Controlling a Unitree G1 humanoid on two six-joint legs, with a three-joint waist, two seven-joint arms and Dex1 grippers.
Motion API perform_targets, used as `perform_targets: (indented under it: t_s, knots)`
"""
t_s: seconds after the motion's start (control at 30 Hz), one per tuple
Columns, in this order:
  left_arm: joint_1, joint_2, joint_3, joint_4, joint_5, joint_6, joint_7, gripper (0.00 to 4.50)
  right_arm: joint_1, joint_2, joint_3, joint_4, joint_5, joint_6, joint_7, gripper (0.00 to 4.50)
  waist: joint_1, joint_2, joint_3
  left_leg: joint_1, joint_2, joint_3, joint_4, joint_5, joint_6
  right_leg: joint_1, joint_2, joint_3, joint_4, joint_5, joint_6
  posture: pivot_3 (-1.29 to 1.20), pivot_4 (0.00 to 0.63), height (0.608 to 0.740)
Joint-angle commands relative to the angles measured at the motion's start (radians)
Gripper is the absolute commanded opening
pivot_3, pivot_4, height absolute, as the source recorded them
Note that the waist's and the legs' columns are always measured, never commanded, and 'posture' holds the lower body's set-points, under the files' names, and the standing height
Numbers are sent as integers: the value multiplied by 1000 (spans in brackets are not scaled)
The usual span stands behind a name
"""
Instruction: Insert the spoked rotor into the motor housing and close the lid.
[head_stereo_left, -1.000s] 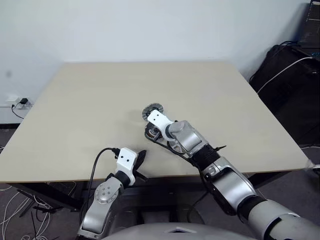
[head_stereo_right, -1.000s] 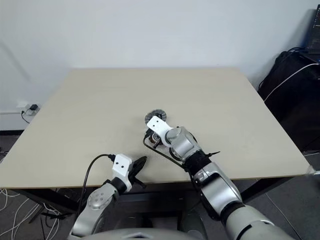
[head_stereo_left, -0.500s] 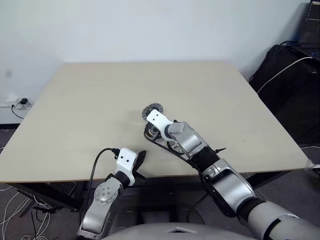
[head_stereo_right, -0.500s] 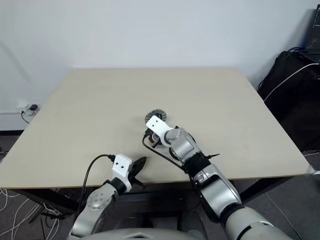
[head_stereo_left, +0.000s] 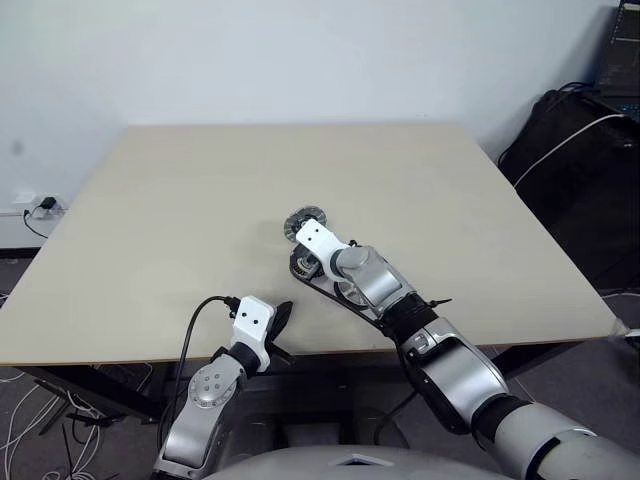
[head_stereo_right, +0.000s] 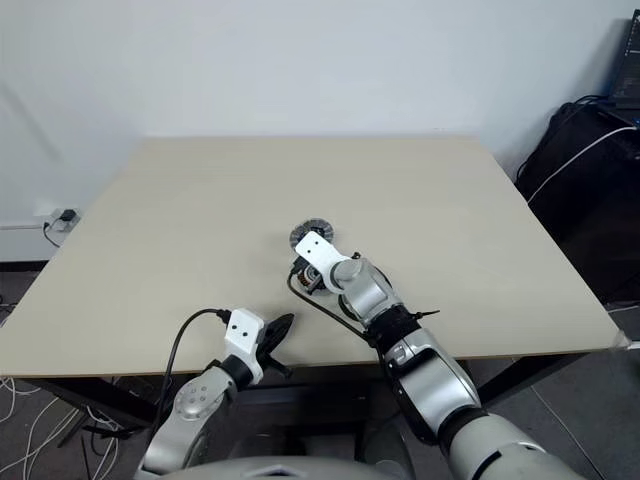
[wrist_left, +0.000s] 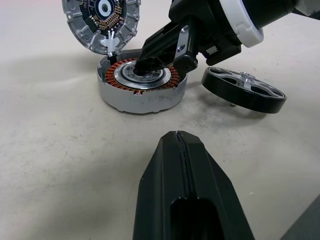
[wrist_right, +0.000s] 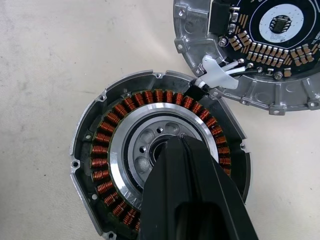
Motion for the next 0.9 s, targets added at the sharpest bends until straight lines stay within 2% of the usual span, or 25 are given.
perform_targets:
  t_s: [0.03,0.33,0.9]
  knots:
    - [-9,3,-3,-20,-4,-4,-6,0,-24,0,-33,2,-3,-7,-15,23,0,0,0,0,0,0,0,0,0,0,0,0,0,0,0,0,0,740]
    - [-10,11,-2,-24,-6,0,-13,0,7,-9,-99,-126,33,9,-11,23,0,0,0,0,0,1,0,0,0,0,0,1,1,0,-1,0,0,740]
    - [-10,6,0,-25,-4,7,-15,0,4,20,-60,-105,21,13,3,23,0,0,0,0,0,3,0,1,-1,-1,0,3,8,-1,0,0,0,740]
